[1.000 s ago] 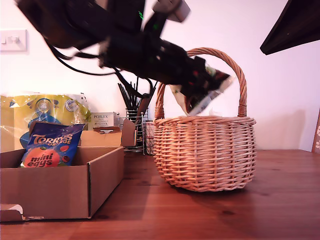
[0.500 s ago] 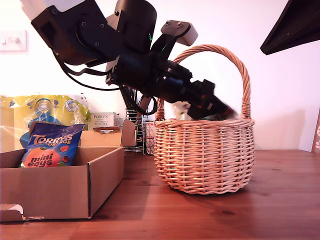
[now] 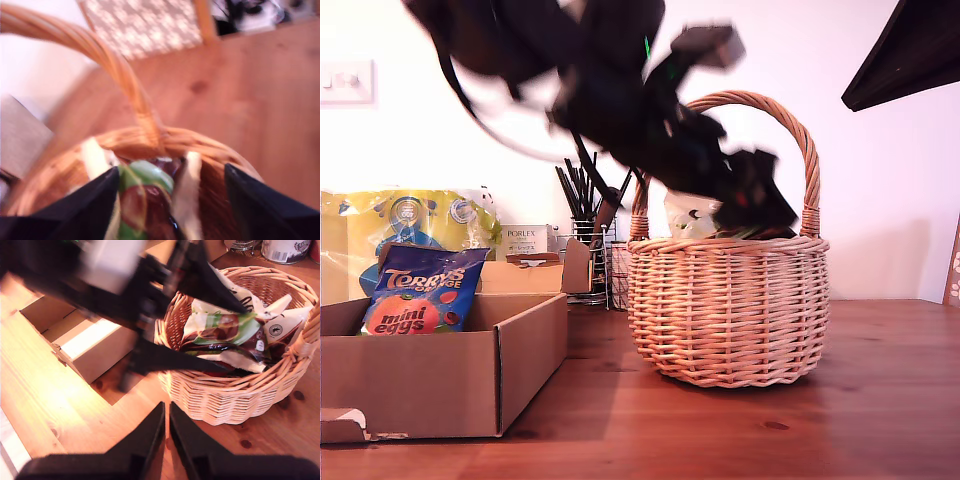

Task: Move the bags of Easter eggs from the cardboard box on the left into the woven basket on the right side.

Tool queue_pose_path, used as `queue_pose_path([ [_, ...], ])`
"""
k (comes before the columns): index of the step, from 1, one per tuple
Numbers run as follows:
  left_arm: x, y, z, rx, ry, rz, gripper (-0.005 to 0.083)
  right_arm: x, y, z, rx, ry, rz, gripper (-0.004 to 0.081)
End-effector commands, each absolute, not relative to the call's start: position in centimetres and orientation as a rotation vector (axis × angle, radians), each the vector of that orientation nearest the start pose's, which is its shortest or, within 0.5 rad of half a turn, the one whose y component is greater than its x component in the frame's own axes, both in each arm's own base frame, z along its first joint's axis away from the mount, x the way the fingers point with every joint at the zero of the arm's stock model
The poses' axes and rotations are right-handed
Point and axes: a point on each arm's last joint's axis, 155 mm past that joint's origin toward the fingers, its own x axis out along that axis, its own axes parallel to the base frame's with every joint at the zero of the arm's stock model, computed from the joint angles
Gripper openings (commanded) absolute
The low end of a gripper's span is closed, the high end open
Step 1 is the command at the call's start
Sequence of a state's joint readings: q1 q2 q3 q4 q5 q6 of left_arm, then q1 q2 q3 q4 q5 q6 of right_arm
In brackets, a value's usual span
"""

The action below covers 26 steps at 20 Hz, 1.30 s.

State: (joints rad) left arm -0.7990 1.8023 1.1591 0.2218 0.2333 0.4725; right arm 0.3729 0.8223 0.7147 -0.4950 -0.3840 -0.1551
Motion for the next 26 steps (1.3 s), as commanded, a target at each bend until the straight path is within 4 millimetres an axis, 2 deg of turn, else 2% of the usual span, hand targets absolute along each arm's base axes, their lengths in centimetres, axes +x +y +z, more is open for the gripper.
queue_pose_path([
  [1, 33.4, -40.6, 18.1, 0.539, 0.185, -1.105, 0.0404, 24.2, 17.0, 20.0, -0.139, 0.539, 0.79, -0.0013],
  [4, 31.7, -38.7, 20.6, 0.519, 0.229, -1.102, 0.0154, 24.2, 17.9, 20.9, -0.136, 0.496, 0.827, -0.0013],
  [6, 30.6, -37.2, 21.4, 0.528, 0.271, -1.104, -0.0031, 24.2, 18.6, 21.2, -0.143, 0.475, 0.849, -0.0013],
  [8, 30.0, -35.5, 21.4, 0.527, 0.332, -1.091, -0.0019, 24.0, 19.8, 21.1, -0.154, 0.466, 0.894, -0.0013],
  [11, 30.5, -32.0, 20.5, 0.515, 0.42, -1.034, -0.0019, 23.4, 22.1, 20.3, -0.167, 0.479, 0.992, -0.0013],
  [13, 31.0, -29.2, 19.9, 0.493, 0.441, -0.988, -0.0019, 23.4, 22.8, 19.7, -0.169, 0.496, 1.01, -0.0013],
  [21, 32.1, -18.3, 16.4, 0.382, 0.519, -0.789, -0.0019, 23.5, 26.6, 19.9, -0.162, 0.439, 1.1, -0.0013],
  [26, 34.3, -13.0, 13.8, 0.435, 0.586, -0.652, -0.0017, 23.3, 27.4, 18.6, -0.154, 0.488, 1.116, -0.0013],
])
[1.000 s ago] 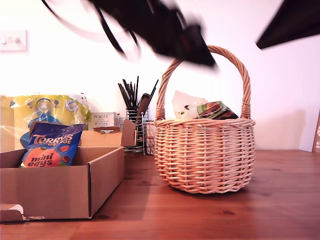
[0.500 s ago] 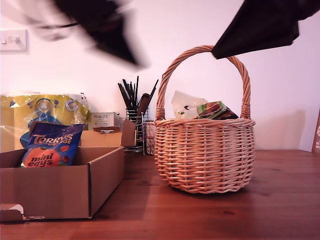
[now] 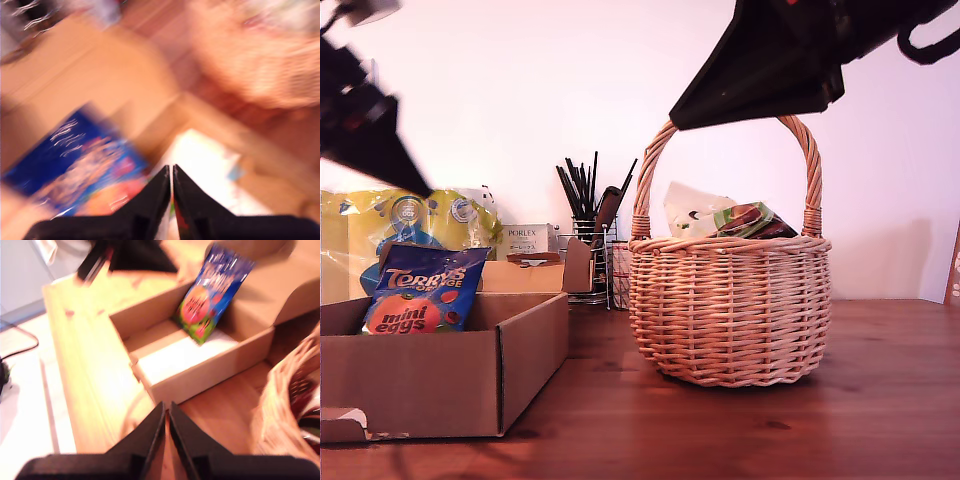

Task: Move the bags of Easter eggs from the cardboard box on the left into the woven basket on the right side.

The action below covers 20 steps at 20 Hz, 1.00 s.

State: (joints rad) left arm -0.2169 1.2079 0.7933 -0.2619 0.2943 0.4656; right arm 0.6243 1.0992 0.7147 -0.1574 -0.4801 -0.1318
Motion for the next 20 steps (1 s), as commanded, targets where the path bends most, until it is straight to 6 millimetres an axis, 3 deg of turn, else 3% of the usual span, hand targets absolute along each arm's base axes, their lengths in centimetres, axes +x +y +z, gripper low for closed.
queue_pose_path([
  [1, 34.7, -12.6, 13.2, 0.468, 0.587, -0.652, -0.0002, 23.3, 27.4, 18.6, -0.154, 0.485, 1.116, -0.0013],
  [5, 37.3, -10.5, 11.3, 0.521, 0.604, -0.575, 0.0044, 23.3, 27.4, 18.7, -0.154, 0.482, 1.117, -0.0013],
  [10, 41.5, -10.1, 13.2, 0.553, 0.442, -0.485, 0.0048, 23.3, 27.4, 18.6, -0.153, 0.487, 1.117, -0.0013],
  [11, 41.7, -10.1, 13.5, 0.581, 0.421, -0.489, 0.0095, 23.2, 27.4, 18.6, -0.153, 0.487, 1.117, -0.0013],
  [13, 42.1, -10.7, 14.5, 0.699, 0.335, -0.539, 0.0349, 23.2, 27.4, 18.6, -0.153, 0.488, 1.118, -0.0013],
  [14, 42.4, -10.7, 15.2, 0.736, 0.301, -0.544, 0.0429, 23.2, 27.4, 18.6, -0.153, 0.488, 1.118, -0.0013],
  [20, 44.6, -8.8, 17.5, 0.569, 0.458, -0.604, 0.0379, 23.0, 27.5, 18.6, -0.15, 0.492, 1.128, -0.0013],
])
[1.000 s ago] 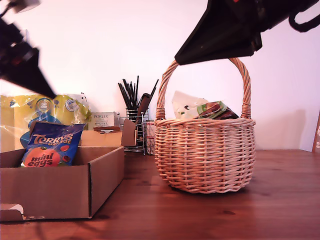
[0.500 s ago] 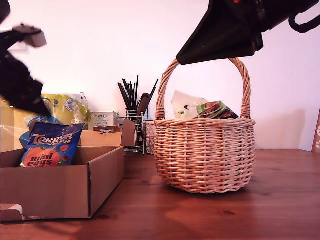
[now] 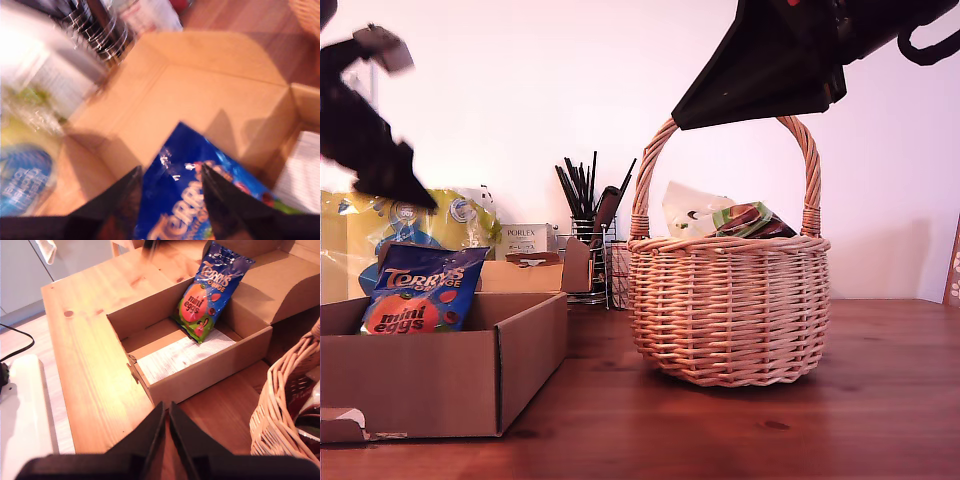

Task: Move the bags of Easter eggs from the cardboard box on the left into the woven basket on the right side.

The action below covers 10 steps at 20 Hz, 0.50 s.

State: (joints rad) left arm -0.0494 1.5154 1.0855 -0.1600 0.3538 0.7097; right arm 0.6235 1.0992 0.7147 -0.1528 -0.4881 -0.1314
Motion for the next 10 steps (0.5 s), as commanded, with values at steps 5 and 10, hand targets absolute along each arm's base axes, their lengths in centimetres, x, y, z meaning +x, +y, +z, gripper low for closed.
queue_pose_path([
  [5, 46.1, -9.6, 15.9, 0.483, 0.723, -0.72, 0.038, 23.0, 27.5, 18.6, -0.148, 0.49, 1.132, -0.0013],
  [10, 47.8, -10.3, 14.9, 0.45, 0.868, -0.778, 0.0374, 22.7, 27.7, 18.7, -0.145, 0.49, 1.146, -0.0013],
])
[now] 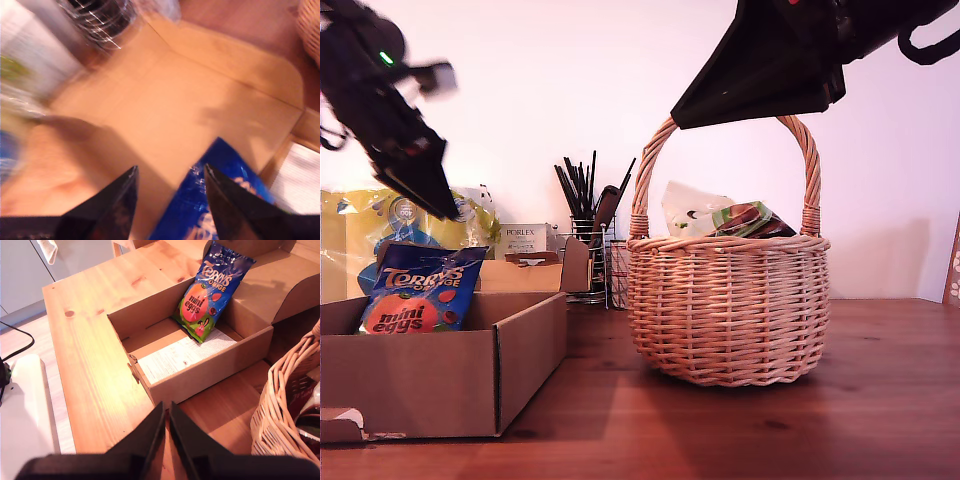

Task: Move the bags of Easter eggs from the cardboard box on the left into the woven basket on the right side.

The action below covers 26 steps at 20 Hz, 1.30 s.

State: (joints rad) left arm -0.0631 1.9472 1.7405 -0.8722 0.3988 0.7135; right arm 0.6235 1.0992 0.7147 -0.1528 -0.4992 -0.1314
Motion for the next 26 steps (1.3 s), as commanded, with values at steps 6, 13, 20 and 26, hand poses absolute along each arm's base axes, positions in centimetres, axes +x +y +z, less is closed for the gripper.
queue_pose_path([
  [6, 48.6, -11.3, 12.4, 0.416, 0.974, -0.826, 0.0372, 22.5, 27.9, 18.8, -0.144, 0.486, 1.16, -0.0013],
  [13, 48.0, -11.1, 9.6, 0.386, 1.057, -0.843, 0.0372, 22.4, 27.9, 18.8, -0.141, 0.486, 1.167, -0.0013],
  [20, 45.9, -11.0, 9.1, 0.35, 1.149, -0.858, 0.0271, 22.1, 28.1, 18.9, -0.135, 0.486, 1.187, -0.0013],
  [26, 43.9, -10.3, 8.7, 0.332, 1.253, -0.842, 0.0035, 22.1, 28.2, 19.1, -0.133, 0.48, 1.189, -0.0013],
])
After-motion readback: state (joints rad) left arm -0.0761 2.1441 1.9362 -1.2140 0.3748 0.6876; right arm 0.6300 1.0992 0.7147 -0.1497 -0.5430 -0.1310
